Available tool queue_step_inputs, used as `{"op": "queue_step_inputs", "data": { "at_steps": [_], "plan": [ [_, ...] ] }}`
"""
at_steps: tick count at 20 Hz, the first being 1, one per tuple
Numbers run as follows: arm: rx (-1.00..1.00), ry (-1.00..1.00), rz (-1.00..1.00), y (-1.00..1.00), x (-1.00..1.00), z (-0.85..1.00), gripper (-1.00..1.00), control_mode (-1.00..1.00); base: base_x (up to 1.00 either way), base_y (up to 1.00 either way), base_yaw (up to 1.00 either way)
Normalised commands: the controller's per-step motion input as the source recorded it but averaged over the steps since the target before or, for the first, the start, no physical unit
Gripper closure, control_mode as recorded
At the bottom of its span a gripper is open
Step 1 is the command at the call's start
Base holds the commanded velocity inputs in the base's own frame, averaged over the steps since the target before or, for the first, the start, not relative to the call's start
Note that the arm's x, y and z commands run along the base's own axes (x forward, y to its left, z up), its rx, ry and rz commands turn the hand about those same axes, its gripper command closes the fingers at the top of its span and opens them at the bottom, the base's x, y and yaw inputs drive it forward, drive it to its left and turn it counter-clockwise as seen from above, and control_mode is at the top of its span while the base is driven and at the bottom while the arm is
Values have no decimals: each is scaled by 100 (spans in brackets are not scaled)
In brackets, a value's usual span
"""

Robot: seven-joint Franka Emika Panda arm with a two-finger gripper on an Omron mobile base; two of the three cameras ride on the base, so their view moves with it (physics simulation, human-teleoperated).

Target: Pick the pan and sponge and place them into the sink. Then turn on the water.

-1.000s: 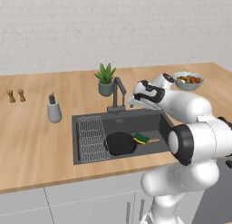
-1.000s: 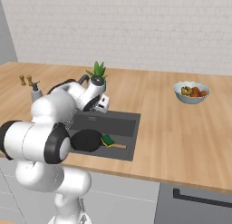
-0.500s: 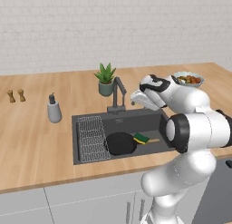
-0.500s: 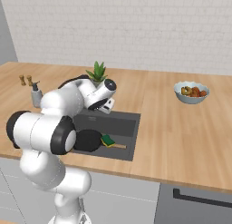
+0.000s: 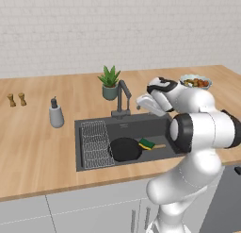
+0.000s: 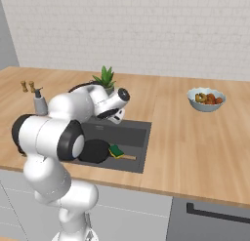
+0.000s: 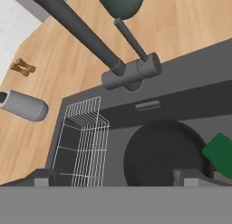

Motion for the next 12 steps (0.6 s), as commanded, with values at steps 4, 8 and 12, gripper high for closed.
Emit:
{"op": "queue_step_inputs", "data": {
  "at_steps": [4,8,12],
  "plan": [
    [8,0,0,0,10,0,-100,-100,0,0,0],
    [6,0,0,0,19,-4,-100,-100,0,0,0],
    [0,0,0,0,28,-21,-100,-100,0,0,0]
  ]
}}
